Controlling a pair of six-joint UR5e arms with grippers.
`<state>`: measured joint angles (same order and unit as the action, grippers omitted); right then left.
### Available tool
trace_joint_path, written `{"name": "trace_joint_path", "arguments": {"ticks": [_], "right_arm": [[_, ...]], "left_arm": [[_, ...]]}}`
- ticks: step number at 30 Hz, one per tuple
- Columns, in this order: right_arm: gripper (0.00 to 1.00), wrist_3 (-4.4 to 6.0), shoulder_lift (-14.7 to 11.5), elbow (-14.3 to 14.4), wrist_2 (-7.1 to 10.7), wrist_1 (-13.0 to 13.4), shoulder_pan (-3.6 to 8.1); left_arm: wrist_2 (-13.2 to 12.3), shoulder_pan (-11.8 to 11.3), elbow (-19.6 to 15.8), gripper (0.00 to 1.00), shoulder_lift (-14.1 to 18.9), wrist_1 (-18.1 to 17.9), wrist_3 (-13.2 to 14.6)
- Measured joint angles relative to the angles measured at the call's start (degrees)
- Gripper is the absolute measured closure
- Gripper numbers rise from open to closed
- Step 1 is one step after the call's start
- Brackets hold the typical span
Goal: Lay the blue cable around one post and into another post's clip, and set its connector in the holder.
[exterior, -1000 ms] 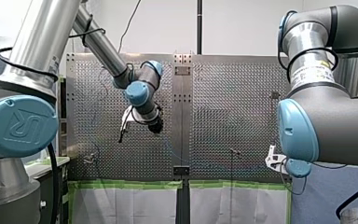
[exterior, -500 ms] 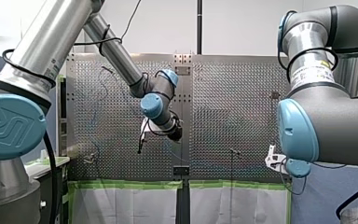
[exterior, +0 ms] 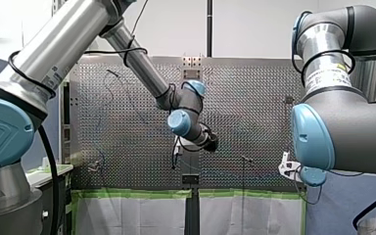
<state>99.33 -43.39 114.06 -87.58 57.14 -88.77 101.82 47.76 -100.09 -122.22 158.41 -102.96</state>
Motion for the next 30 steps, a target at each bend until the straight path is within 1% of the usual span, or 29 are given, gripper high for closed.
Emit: {"name": "trace_joint_path", "arguments": {"ticks": [4, 10, 14, 17, 24, 27, 30], "right_arm": [[1.00, 0.00, 0.00, -0.01, 0.02, 0.00, 0.01], [1.00, -0.06, 0.00, -0.02, 0.01, 0.10, -0.05], [1.00, -0.34, 0.00, -0.01, -0.03, 0.14, -0.08], [1.00, -0.41, 0.00, -0.03, -0.05, 0.08, -0.02], [1.00, -0.22, 0.00, -0.17, -0.08, -0.01, 0.45], [1.00, -0.13, 0.00, -0.30, -0.12, -0.11, 0.54], [1.00, -0.15, 0.00, -0.34, -0.14, -0.17, 0.55]], "left_arm": [[0.02, -0.37, 1.91, 0.00, -1.91, -1.91, -0.63], [-0.49, -2.96, 5.00, 0.00, -4.99, -4.99, -0.41], [0.27, -4.52, 6.86, 0.00, -6.97, -6.97, 1.08], [1.01, -5.04, 7.45, 0.00, -8.44, -8.43, 2.48], [1.69, -5.12, 6.86, 0.00, -11.81, -11.82, 5.83], [2.33, -5.02, 6.55, 0.00, -13.62, -13.63, 7.61], [2.81, -4.97, 6.46, 0.00, -15.48, -15.48, 8.73]]}}
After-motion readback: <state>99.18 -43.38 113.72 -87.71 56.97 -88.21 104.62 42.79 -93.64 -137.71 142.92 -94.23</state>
